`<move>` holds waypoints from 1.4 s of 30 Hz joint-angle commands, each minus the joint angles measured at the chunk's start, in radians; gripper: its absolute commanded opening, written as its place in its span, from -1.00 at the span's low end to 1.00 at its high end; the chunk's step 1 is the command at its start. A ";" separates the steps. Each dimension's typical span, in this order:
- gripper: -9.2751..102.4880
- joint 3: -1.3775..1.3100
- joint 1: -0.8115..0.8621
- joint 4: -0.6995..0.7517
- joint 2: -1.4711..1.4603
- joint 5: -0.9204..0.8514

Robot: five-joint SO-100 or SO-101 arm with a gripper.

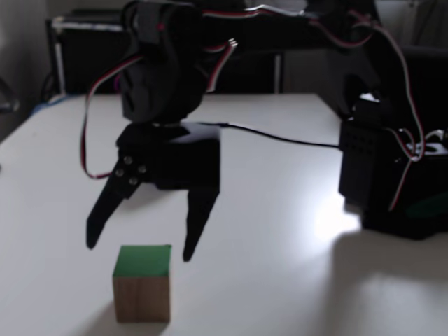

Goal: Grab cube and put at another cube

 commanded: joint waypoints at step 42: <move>-0.71 -0.416 0.043 0.120 -0.233 -0.038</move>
